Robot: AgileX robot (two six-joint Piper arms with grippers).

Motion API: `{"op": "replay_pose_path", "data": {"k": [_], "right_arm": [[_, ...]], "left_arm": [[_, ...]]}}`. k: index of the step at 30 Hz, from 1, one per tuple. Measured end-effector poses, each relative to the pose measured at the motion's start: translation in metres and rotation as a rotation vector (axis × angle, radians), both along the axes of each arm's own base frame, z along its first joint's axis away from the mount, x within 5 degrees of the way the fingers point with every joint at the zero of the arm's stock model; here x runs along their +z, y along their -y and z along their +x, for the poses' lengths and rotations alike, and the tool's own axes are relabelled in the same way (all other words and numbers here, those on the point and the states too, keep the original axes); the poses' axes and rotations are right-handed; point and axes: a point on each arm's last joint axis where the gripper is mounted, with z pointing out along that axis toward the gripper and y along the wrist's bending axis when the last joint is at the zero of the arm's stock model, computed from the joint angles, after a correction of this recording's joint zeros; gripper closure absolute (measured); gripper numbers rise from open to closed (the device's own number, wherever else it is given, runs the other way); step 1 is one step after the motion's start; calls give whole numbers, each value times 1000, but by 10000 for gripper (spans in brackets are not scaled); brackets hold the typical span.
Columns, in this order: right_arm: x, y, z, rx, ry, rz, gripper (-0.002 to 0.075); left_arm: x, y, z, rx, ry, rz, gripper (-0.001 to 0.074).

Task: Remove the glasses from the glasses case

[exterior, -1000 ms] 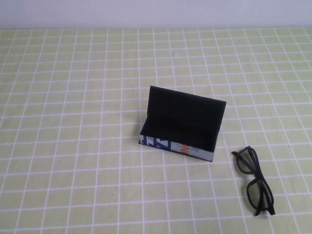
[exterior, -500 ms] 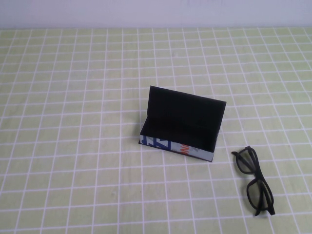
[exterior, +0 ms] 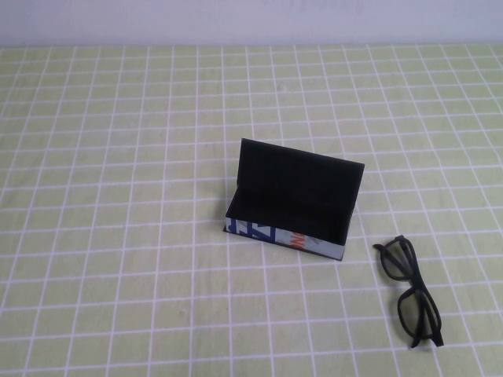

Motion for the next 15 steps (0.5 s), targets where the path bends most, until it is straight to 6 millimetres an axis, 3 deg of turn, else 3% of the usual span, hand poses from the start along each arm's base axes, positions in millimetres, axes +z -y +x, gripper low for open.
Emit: {"op": "replay_pose_path", "data": {"k": [15], "right_arm": [[7, 10, -11, -75, 83, -16, 743]], "left_arm": [[0, 0, 0, 0, -1, -8, 739]]}}
